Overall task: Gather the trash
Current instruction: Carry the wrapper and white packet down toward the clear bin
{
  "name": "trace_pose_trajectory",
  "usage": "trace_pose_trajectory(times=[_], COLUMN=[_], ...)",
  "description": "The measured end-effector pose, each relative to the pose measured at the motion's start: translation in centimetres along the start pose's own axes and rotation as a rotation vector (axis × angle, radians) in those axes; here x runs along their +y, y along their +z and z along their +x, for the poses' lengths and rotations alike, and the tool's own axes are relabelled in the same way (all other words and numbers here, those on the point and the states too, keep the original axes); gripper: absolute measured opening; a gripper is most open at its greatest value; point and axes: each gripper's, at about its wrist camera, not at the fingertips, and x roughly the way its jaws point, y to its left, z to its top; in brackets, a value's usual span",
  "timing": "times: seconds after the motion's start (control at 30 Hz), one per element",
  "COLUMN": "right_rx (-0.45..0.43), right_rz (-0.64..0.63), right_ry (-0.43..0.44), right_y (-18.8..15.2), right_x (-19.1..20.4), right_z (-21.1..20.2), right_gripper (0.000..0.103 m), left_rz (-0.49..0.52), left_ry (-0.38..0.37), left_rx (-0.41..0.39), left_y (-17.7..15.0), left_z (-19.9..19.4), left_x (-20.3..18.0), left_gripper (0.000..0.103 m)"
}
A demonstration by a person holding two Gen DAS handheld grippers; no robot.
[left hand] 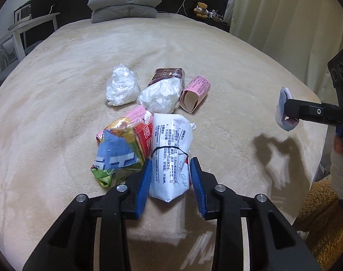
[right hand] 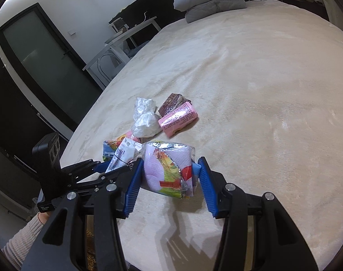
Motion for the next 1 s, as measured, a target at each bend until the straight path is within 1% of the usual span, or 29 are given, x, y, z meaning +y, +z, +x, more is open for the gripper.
trace_pose_trajectory(times=[0.3,0.53,0.77,1.0], right_rx=[-0.005,-0.024,-0.059,-0.090], right_rz=[0.002,-0.003,-0.020,-0.020], right_ry=[-0.010,-0.024,-0.044,-0.056], right_y=[-0.4,-1.6,-3.2,-5.8], right_x=[0.1,0.6,1.1,1.5], right_z=[-0.3,-1.4,-3.3,-4.9], right_gripper=[0.049,0.049,0.049,0.049], left_rz=[-0.014,-0.031,-0.062,-0.085], left_ry=[-0.011,-0.028,-0.048,-0.053], left_rx=[-0.049,-0.115,-0.174,-0.211], left_y=[0.2,0.1,-1.3,-3.2], left_z=[-1.8,-4.4,-7.2,-9.2], left_x=[-0.1,-1.0,-2.6,-4.0], left_gripper=[0.033,0.033,0.033,0.033])
